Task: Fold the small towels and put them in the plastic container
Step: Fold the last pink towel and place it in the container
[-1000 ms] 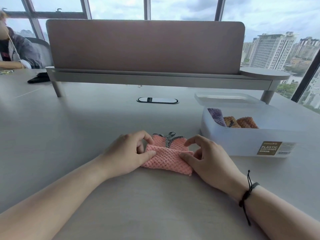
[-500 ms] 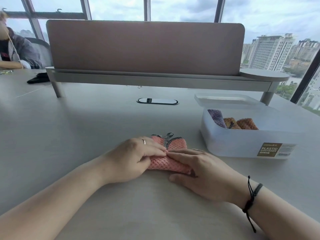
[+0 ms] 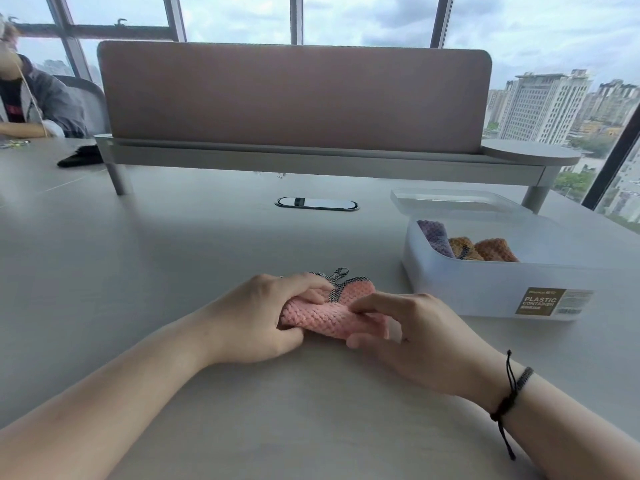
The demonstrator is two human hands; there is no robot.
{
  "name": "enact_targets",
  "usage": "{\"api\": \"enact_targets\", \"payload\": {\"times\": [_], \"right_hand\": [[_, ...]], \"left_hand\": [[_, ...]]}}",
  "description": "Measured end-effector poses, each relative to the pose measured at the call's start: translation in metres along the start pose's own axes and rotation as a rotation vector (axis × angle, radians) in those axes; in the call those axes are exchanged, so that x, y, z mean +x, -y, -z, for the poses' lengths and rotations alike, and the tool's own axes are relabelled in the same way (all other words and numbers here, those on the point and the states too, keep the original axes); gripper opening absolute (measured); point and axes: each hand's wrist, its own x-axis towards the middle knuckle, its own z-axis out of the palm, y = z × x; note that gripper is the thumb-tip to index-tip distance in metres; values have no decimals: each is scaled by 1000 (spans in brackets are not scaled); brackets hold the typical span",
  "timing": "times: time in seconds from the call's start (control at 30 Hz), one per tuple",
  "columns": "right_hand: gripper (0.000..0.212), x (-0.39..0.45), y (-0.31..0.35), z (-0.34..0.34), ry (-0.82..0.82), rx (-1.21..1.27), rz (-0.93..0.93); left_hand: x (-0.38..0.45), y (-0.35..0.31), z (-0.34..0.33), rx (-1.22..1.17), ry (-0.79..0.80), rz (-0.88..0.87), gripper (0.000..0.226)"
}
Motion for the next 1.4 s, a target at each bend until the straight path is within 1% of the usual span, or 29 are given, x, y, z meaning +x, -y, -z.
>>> {"api": "enact_targets", "payload": {"times": [0.07,0.1,0.2,0.3,0.4,0.53,0.6,0.7,0.83,0.9,0.93,1.03,1.13,1.23,1.33,1.4], "right_hand": [[58,-1,1,0,42,-35,-16],[57,0,2,0,36,-39,-14],[40,1,0,-2,-32,-5,-2],[28,1,-3,-2,-106,83,-69],[25,2,-3,-2,-121,246,-136],[24,7,-2,-7,-169,344,-220],[27,9,-2,-10,-198,317,-279],[33,12,-4,-14,-215,201,-345],[40,13,-5,-18,-161,-13,-367],[41,13,-4,-18,-153,-52,-367],[41,13,-3,-18,-155,-58,-366],[40,13,-2,-16,-149,-55,-366],[40,13,-1,-13,-113,-23,-374],[50,10,1,-11,-87,22,-328],[55,7,8,-12,-26,88,-207],[55,5,14,-13,13,81,-125]], "left_hand": [[2,3,-1,-15,-34,31,60],[3,4,-2,-31,-57,48,54],[4,4,-2,-76,-123,79,31],[6,4,-1,-133,-176,106,14],[7,3,-2,-159,-214,132,11],[8,2,-7,-123,-222,188,15],[8,3,-7,-95,-216,190,15],[8,5,-8,-75,-216,195,13],[8,7,-9,-8,-209,239,11],[9,7,-8,37,-177,272,11],[8,7,-7,71,-158,287,14],[7,7,-5,155,-130,316,34],[8,3,-6,122,-177,310,55],[10,-4,-8,-45,-249,326,62],[11,-9,-11,-293,-229,358,73],[12,-14,-15,-466,-226,355,80]]}}
